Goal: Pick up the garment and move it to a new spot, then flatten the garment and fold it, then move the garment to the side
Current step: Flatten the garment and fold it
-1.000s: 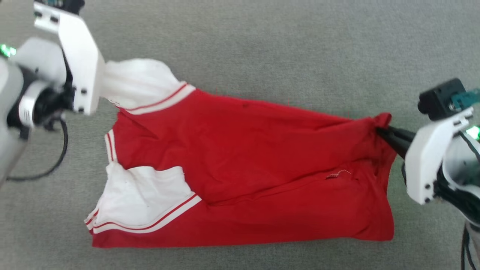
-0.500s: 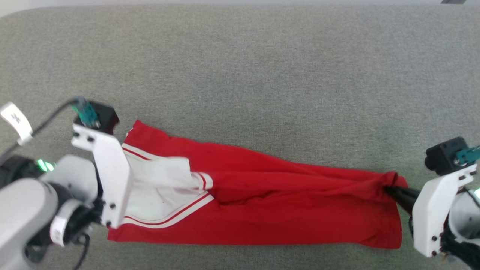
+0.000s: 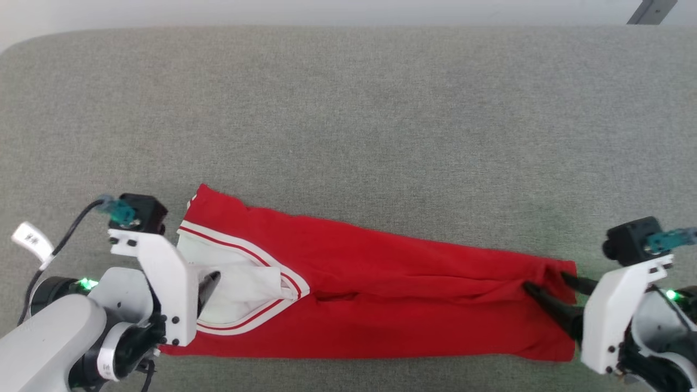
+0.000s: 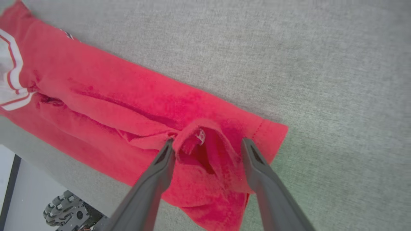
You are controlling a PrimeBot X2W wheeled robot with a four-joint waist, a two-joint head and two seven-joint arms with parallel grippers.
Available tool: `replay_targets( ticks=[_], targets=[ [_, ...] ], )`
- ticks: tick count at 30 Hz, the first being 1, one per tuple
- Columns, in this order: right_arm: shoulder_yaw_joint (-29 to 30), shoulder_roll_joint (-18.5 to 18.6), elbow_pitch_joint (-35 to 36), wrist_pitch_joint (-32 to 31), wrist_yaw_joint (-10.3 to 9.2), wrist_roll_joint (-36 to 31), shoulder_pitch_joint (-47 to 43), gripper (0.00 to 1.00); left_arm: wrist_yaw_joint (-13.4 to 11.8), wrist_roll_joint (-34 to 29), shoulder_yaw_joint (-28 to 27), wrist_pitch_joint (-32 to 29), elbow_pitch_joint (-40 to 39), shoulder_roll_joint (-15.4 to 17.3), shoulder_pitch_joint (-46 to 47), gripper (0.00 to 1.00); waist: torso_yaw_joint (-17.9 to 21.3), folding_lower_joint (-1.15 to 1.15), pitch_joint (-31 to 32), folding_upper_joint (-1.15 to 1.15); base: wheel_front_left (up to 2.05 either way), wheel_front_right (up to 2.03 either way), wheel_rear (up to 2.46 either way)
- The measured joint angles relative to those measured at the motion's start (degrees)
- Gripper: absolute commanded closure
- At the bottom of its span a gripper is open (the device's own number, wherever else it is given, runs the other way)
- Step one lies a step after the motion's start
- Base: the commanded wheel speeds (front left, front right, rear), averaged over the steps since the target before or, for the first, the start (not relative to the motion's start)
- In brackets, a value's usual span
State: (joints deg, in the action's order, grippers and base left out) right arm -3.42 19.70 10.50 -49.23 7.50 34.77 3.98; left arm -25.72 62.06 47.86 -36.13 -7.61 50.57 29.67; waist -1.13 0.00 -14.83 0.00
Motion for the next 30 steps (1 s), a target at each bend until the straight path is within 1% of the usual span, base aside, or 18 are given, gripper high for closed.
replay_targets(
  ticks=[5,9,14,18,23,25,26,27,28,30],
  targets=[
    [4.17,-0.65,0.0,0.21,-0.01,1.36,-1.29,0.0,1.09,1.07,-3.59,9.76,0.79,-0.35,-4.35,0.0,0.19,0.0,0.49,0.0,0.0,0.0,0.0],
    [7.27,-1.6,-0.44,-1.66,-0.01,2.4,-1.4,0.0,2.45,0.54,-5.89,18.12,1.22,-0.91,-7.12,0.0,-0.14,0.0,0.42,0.0,0.0,0.0,0.0],
    [9.44,-2.25,-3.16,-4.48,-0.01,3.15,-1.59,0.0,3.66,-1.33,-8.25,28.46,2.81,-2.34,-10.09,0.0,-1.07,0.0,0.15,0.0,0.0,0.0,0.0],
    [9.27,-2.71,-6.44,-6.1,-0.01,4.46,-0.86,0.0,4.79,-2.15,-10.28,36.44,5.05,-4.11,-12.3,0.0,-1.97,0.0,-0.02,0.0,0.0,0.0,0.0],
    [6.73,-2.45,-10.81,-6.22,-0.01,6.28,1.75,0.0,6.21,-2.67,-12.54,45.21,8.69,-5.91,-14.99,0.0,-2.97,0.0,-0.02,0.0,0.0,0.0,0.0],
    [5.47,-2.5,-12.45,-5.86,-0.01,7.5,2.86,0.0,7.33,-2.33,-13.41,47.66,10.37,-6.88,-16.05,0.0,-3.26,0.0,0.09,0.0,0.0,0.0,0.0],
    [4.87,-2.54,-13.16,-5.8,-0.01,8.06,3.37,0.06,7.69,-2.54,-13.72,48.62,11.12,-7.35,-16.52,0.0,-3.42,0.0,0.1,0.0,0.0,0.0,0.0],
    [4.27,-2.48,-13.82,-5.64,-0.01,8.72,3.87,0.55,8.17,-2.36,-14.51,49.38,11.83,-8.1,-16.99,0.0,-3.56,0.0,0.1,0.0,0.0,0.0,0.0],
    [3.68,-2.32,-14.37,-5.01,-0.01,9.35,4.37,1.0,8.78,-2.22,-15.15,49.88,12.56,-8.83,-17.27,0.0,-3.75,0.0,0.08,0.0,0.0,0.0,0.0],
    [2.71,-1.93,-15.38,-4.59,-0.01,10.46,5.31,1.0,10.12,-2.69,-16.36,50.56,13.84,-9.87,-17.89,0.0,-4.11,0.0,0.07,0.0,0.0,0.0,0.0]
  ],
)
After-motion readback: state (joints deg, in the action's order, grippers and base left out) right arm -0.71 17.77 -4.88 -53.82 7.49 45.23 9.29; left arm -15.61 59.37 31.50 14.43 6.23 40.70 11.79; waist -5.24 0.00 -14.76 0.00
